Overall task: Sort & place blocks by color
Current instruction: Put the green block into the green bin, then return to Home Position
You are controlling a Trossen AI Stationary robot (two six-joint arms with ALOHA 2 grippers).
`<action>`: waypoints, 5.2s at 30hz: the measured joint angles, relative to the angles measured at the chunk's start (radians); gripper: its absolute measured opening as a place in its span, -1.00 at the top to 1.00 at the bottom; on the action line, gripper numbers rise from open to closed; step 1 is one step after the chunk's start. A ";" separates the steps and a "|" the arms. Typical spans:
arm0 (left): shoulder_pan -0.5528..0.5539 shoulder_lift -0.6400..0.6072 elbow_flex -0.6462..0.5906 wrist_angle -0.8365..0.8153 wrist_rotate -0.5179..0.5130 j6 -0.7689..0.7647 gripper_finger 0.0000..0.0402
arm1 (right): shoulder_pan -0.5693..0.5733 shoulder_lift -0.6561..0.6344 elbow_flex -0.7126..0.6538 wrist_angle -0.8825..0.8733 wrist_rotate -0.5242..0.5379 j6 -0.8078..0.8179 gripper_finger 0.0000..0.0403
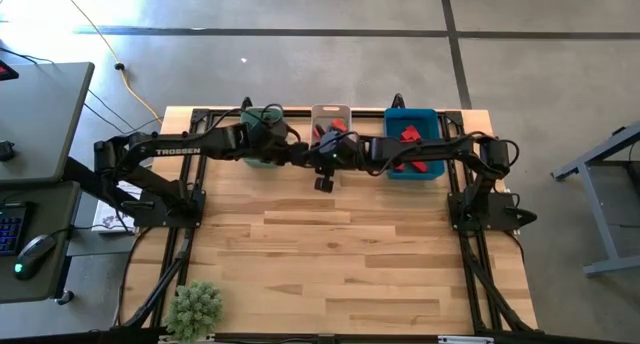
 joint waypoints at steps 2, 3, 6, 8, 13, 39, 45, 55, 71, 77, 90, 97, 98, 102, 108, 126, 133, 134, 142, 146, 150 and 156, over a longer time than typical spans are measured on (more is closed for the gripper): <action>0.000 0.000 -0.001 -0.001 0.017 0.003 0.04 | 0.000 0.000 0.000 0.000 0.001 0.001 0.52; 0.001 0.000 -0.001 -0.001 0.029 0.011 0.04 | 0.000 0.000 0.000 0.001 0.001 0.004 0.52; 0.004 0.000 -0.001 0.001 0.044 0.046 0.04 | 0.000 0.000 0.000 0.007 0.000 0.025 0.52; 0.004 0.004 -0.001 0.003 0.042 0.059 0.04 | 0.000 0.000 0.000 0.010 0.000 0.024 0.52; 0.010 0.007 -0.001 0.016 0.024 0.090 0.06 | 0.008 0.000 0.000 0.010 -0.001 0.026 0.52; 0.028 0.007 0.000 0.050 0.112 0.290 0.84 | 0.012 0.000 0.000 0.008 0.016 0.154 0.52; 0.075 -0.020 -0.001 0.021 0.147 0.347 0.84 | 0.010 0.000 0.000 0.039 0.015 0.181 0.46; 0.131 -0.040 -0.002 -0.092 0.146 0.450 0.84 | 0.008 -0.002 0.001 0.079 0.003 0.372 0.04; 0.322 -0.040 -0.002 -0.340 -0.185 0.608 0.76 | 0.008 -0.002 0.001 0.075 -0.005 0.437 -0.11; 0.388 -0.040 -0.002 -0.339 -0.204 0.628 0.73 | 0.013 -0.002 0.001 0.075 -0.028 0.470 -0.11; 0.451 -0.040 -0.002 -0.336 -0.125 0.715 0.28 | 0.027 -0.001 0.001 0.074 -0.029 0.470 -0.11; 0.452 -0.040 -0.002 -0.330 -0.048 0.715 0.15 | 0.058 -0.001 0.001 0.074 -0.031 0.465 -0.11; 0.445 -0.040 -0.002 -0.326 -0.034 0.715 0.15 | 0.061 -0.001 0.001 0.074 -0.031 0.465 -0.11; 0.393 -0.069 -0.002 -0.281 0.019 0.715 0.14 | 0.071 -0.005 0.001 0.066 -0.038 0.465 -0.11; 0.275 -0.156 -0.001 -0.200 0.028 0.715 0.14 | 0.076 -0.038 0.000 0.052 -0.059 0.418 -0.11; -0.076 -0.444 -0.131 -0.070 -0.117 0.559 0.14 | 0.028 -0.303 -0.080 -0.183 -0.080 0.162 -0.11; -0.173 -0.551 -0.255 0.018 -0.157 0.515 0.14 | -0.004 -0.478 -0.389 -0.004 -0.079 0.289 -0.11; -0.186 -0.566 -0.268 0.020 -0.170 0.514 0.14 | -0.006 -0.501 -0.427 0.025 -0.080 0.312 -0.11; -0.274 -0.735 -0.422 0.125 -0.257 0.527 0.14 | -0.008 -0.645 -0.629 0.156 -0.079 0.425 -0.11; -0.295 -0.830 -0.503 0.141 -0.293 0.529 0.14 | -0.006 -0.696 -0.690 0.184 -0.066 0.467 -0.11; -0.303 -0.937 -0.575 0.139 -0.298 0.530 0.14 | -0.005 -0.747 -0.743 0.197 -0.029 0.470 -0.11; -0.303 -1.107 -0.657 0.132 -0.298 0.533 0.14 | -0.005 -0.805 -0.784 0.204 -0.009 0.480 -0.11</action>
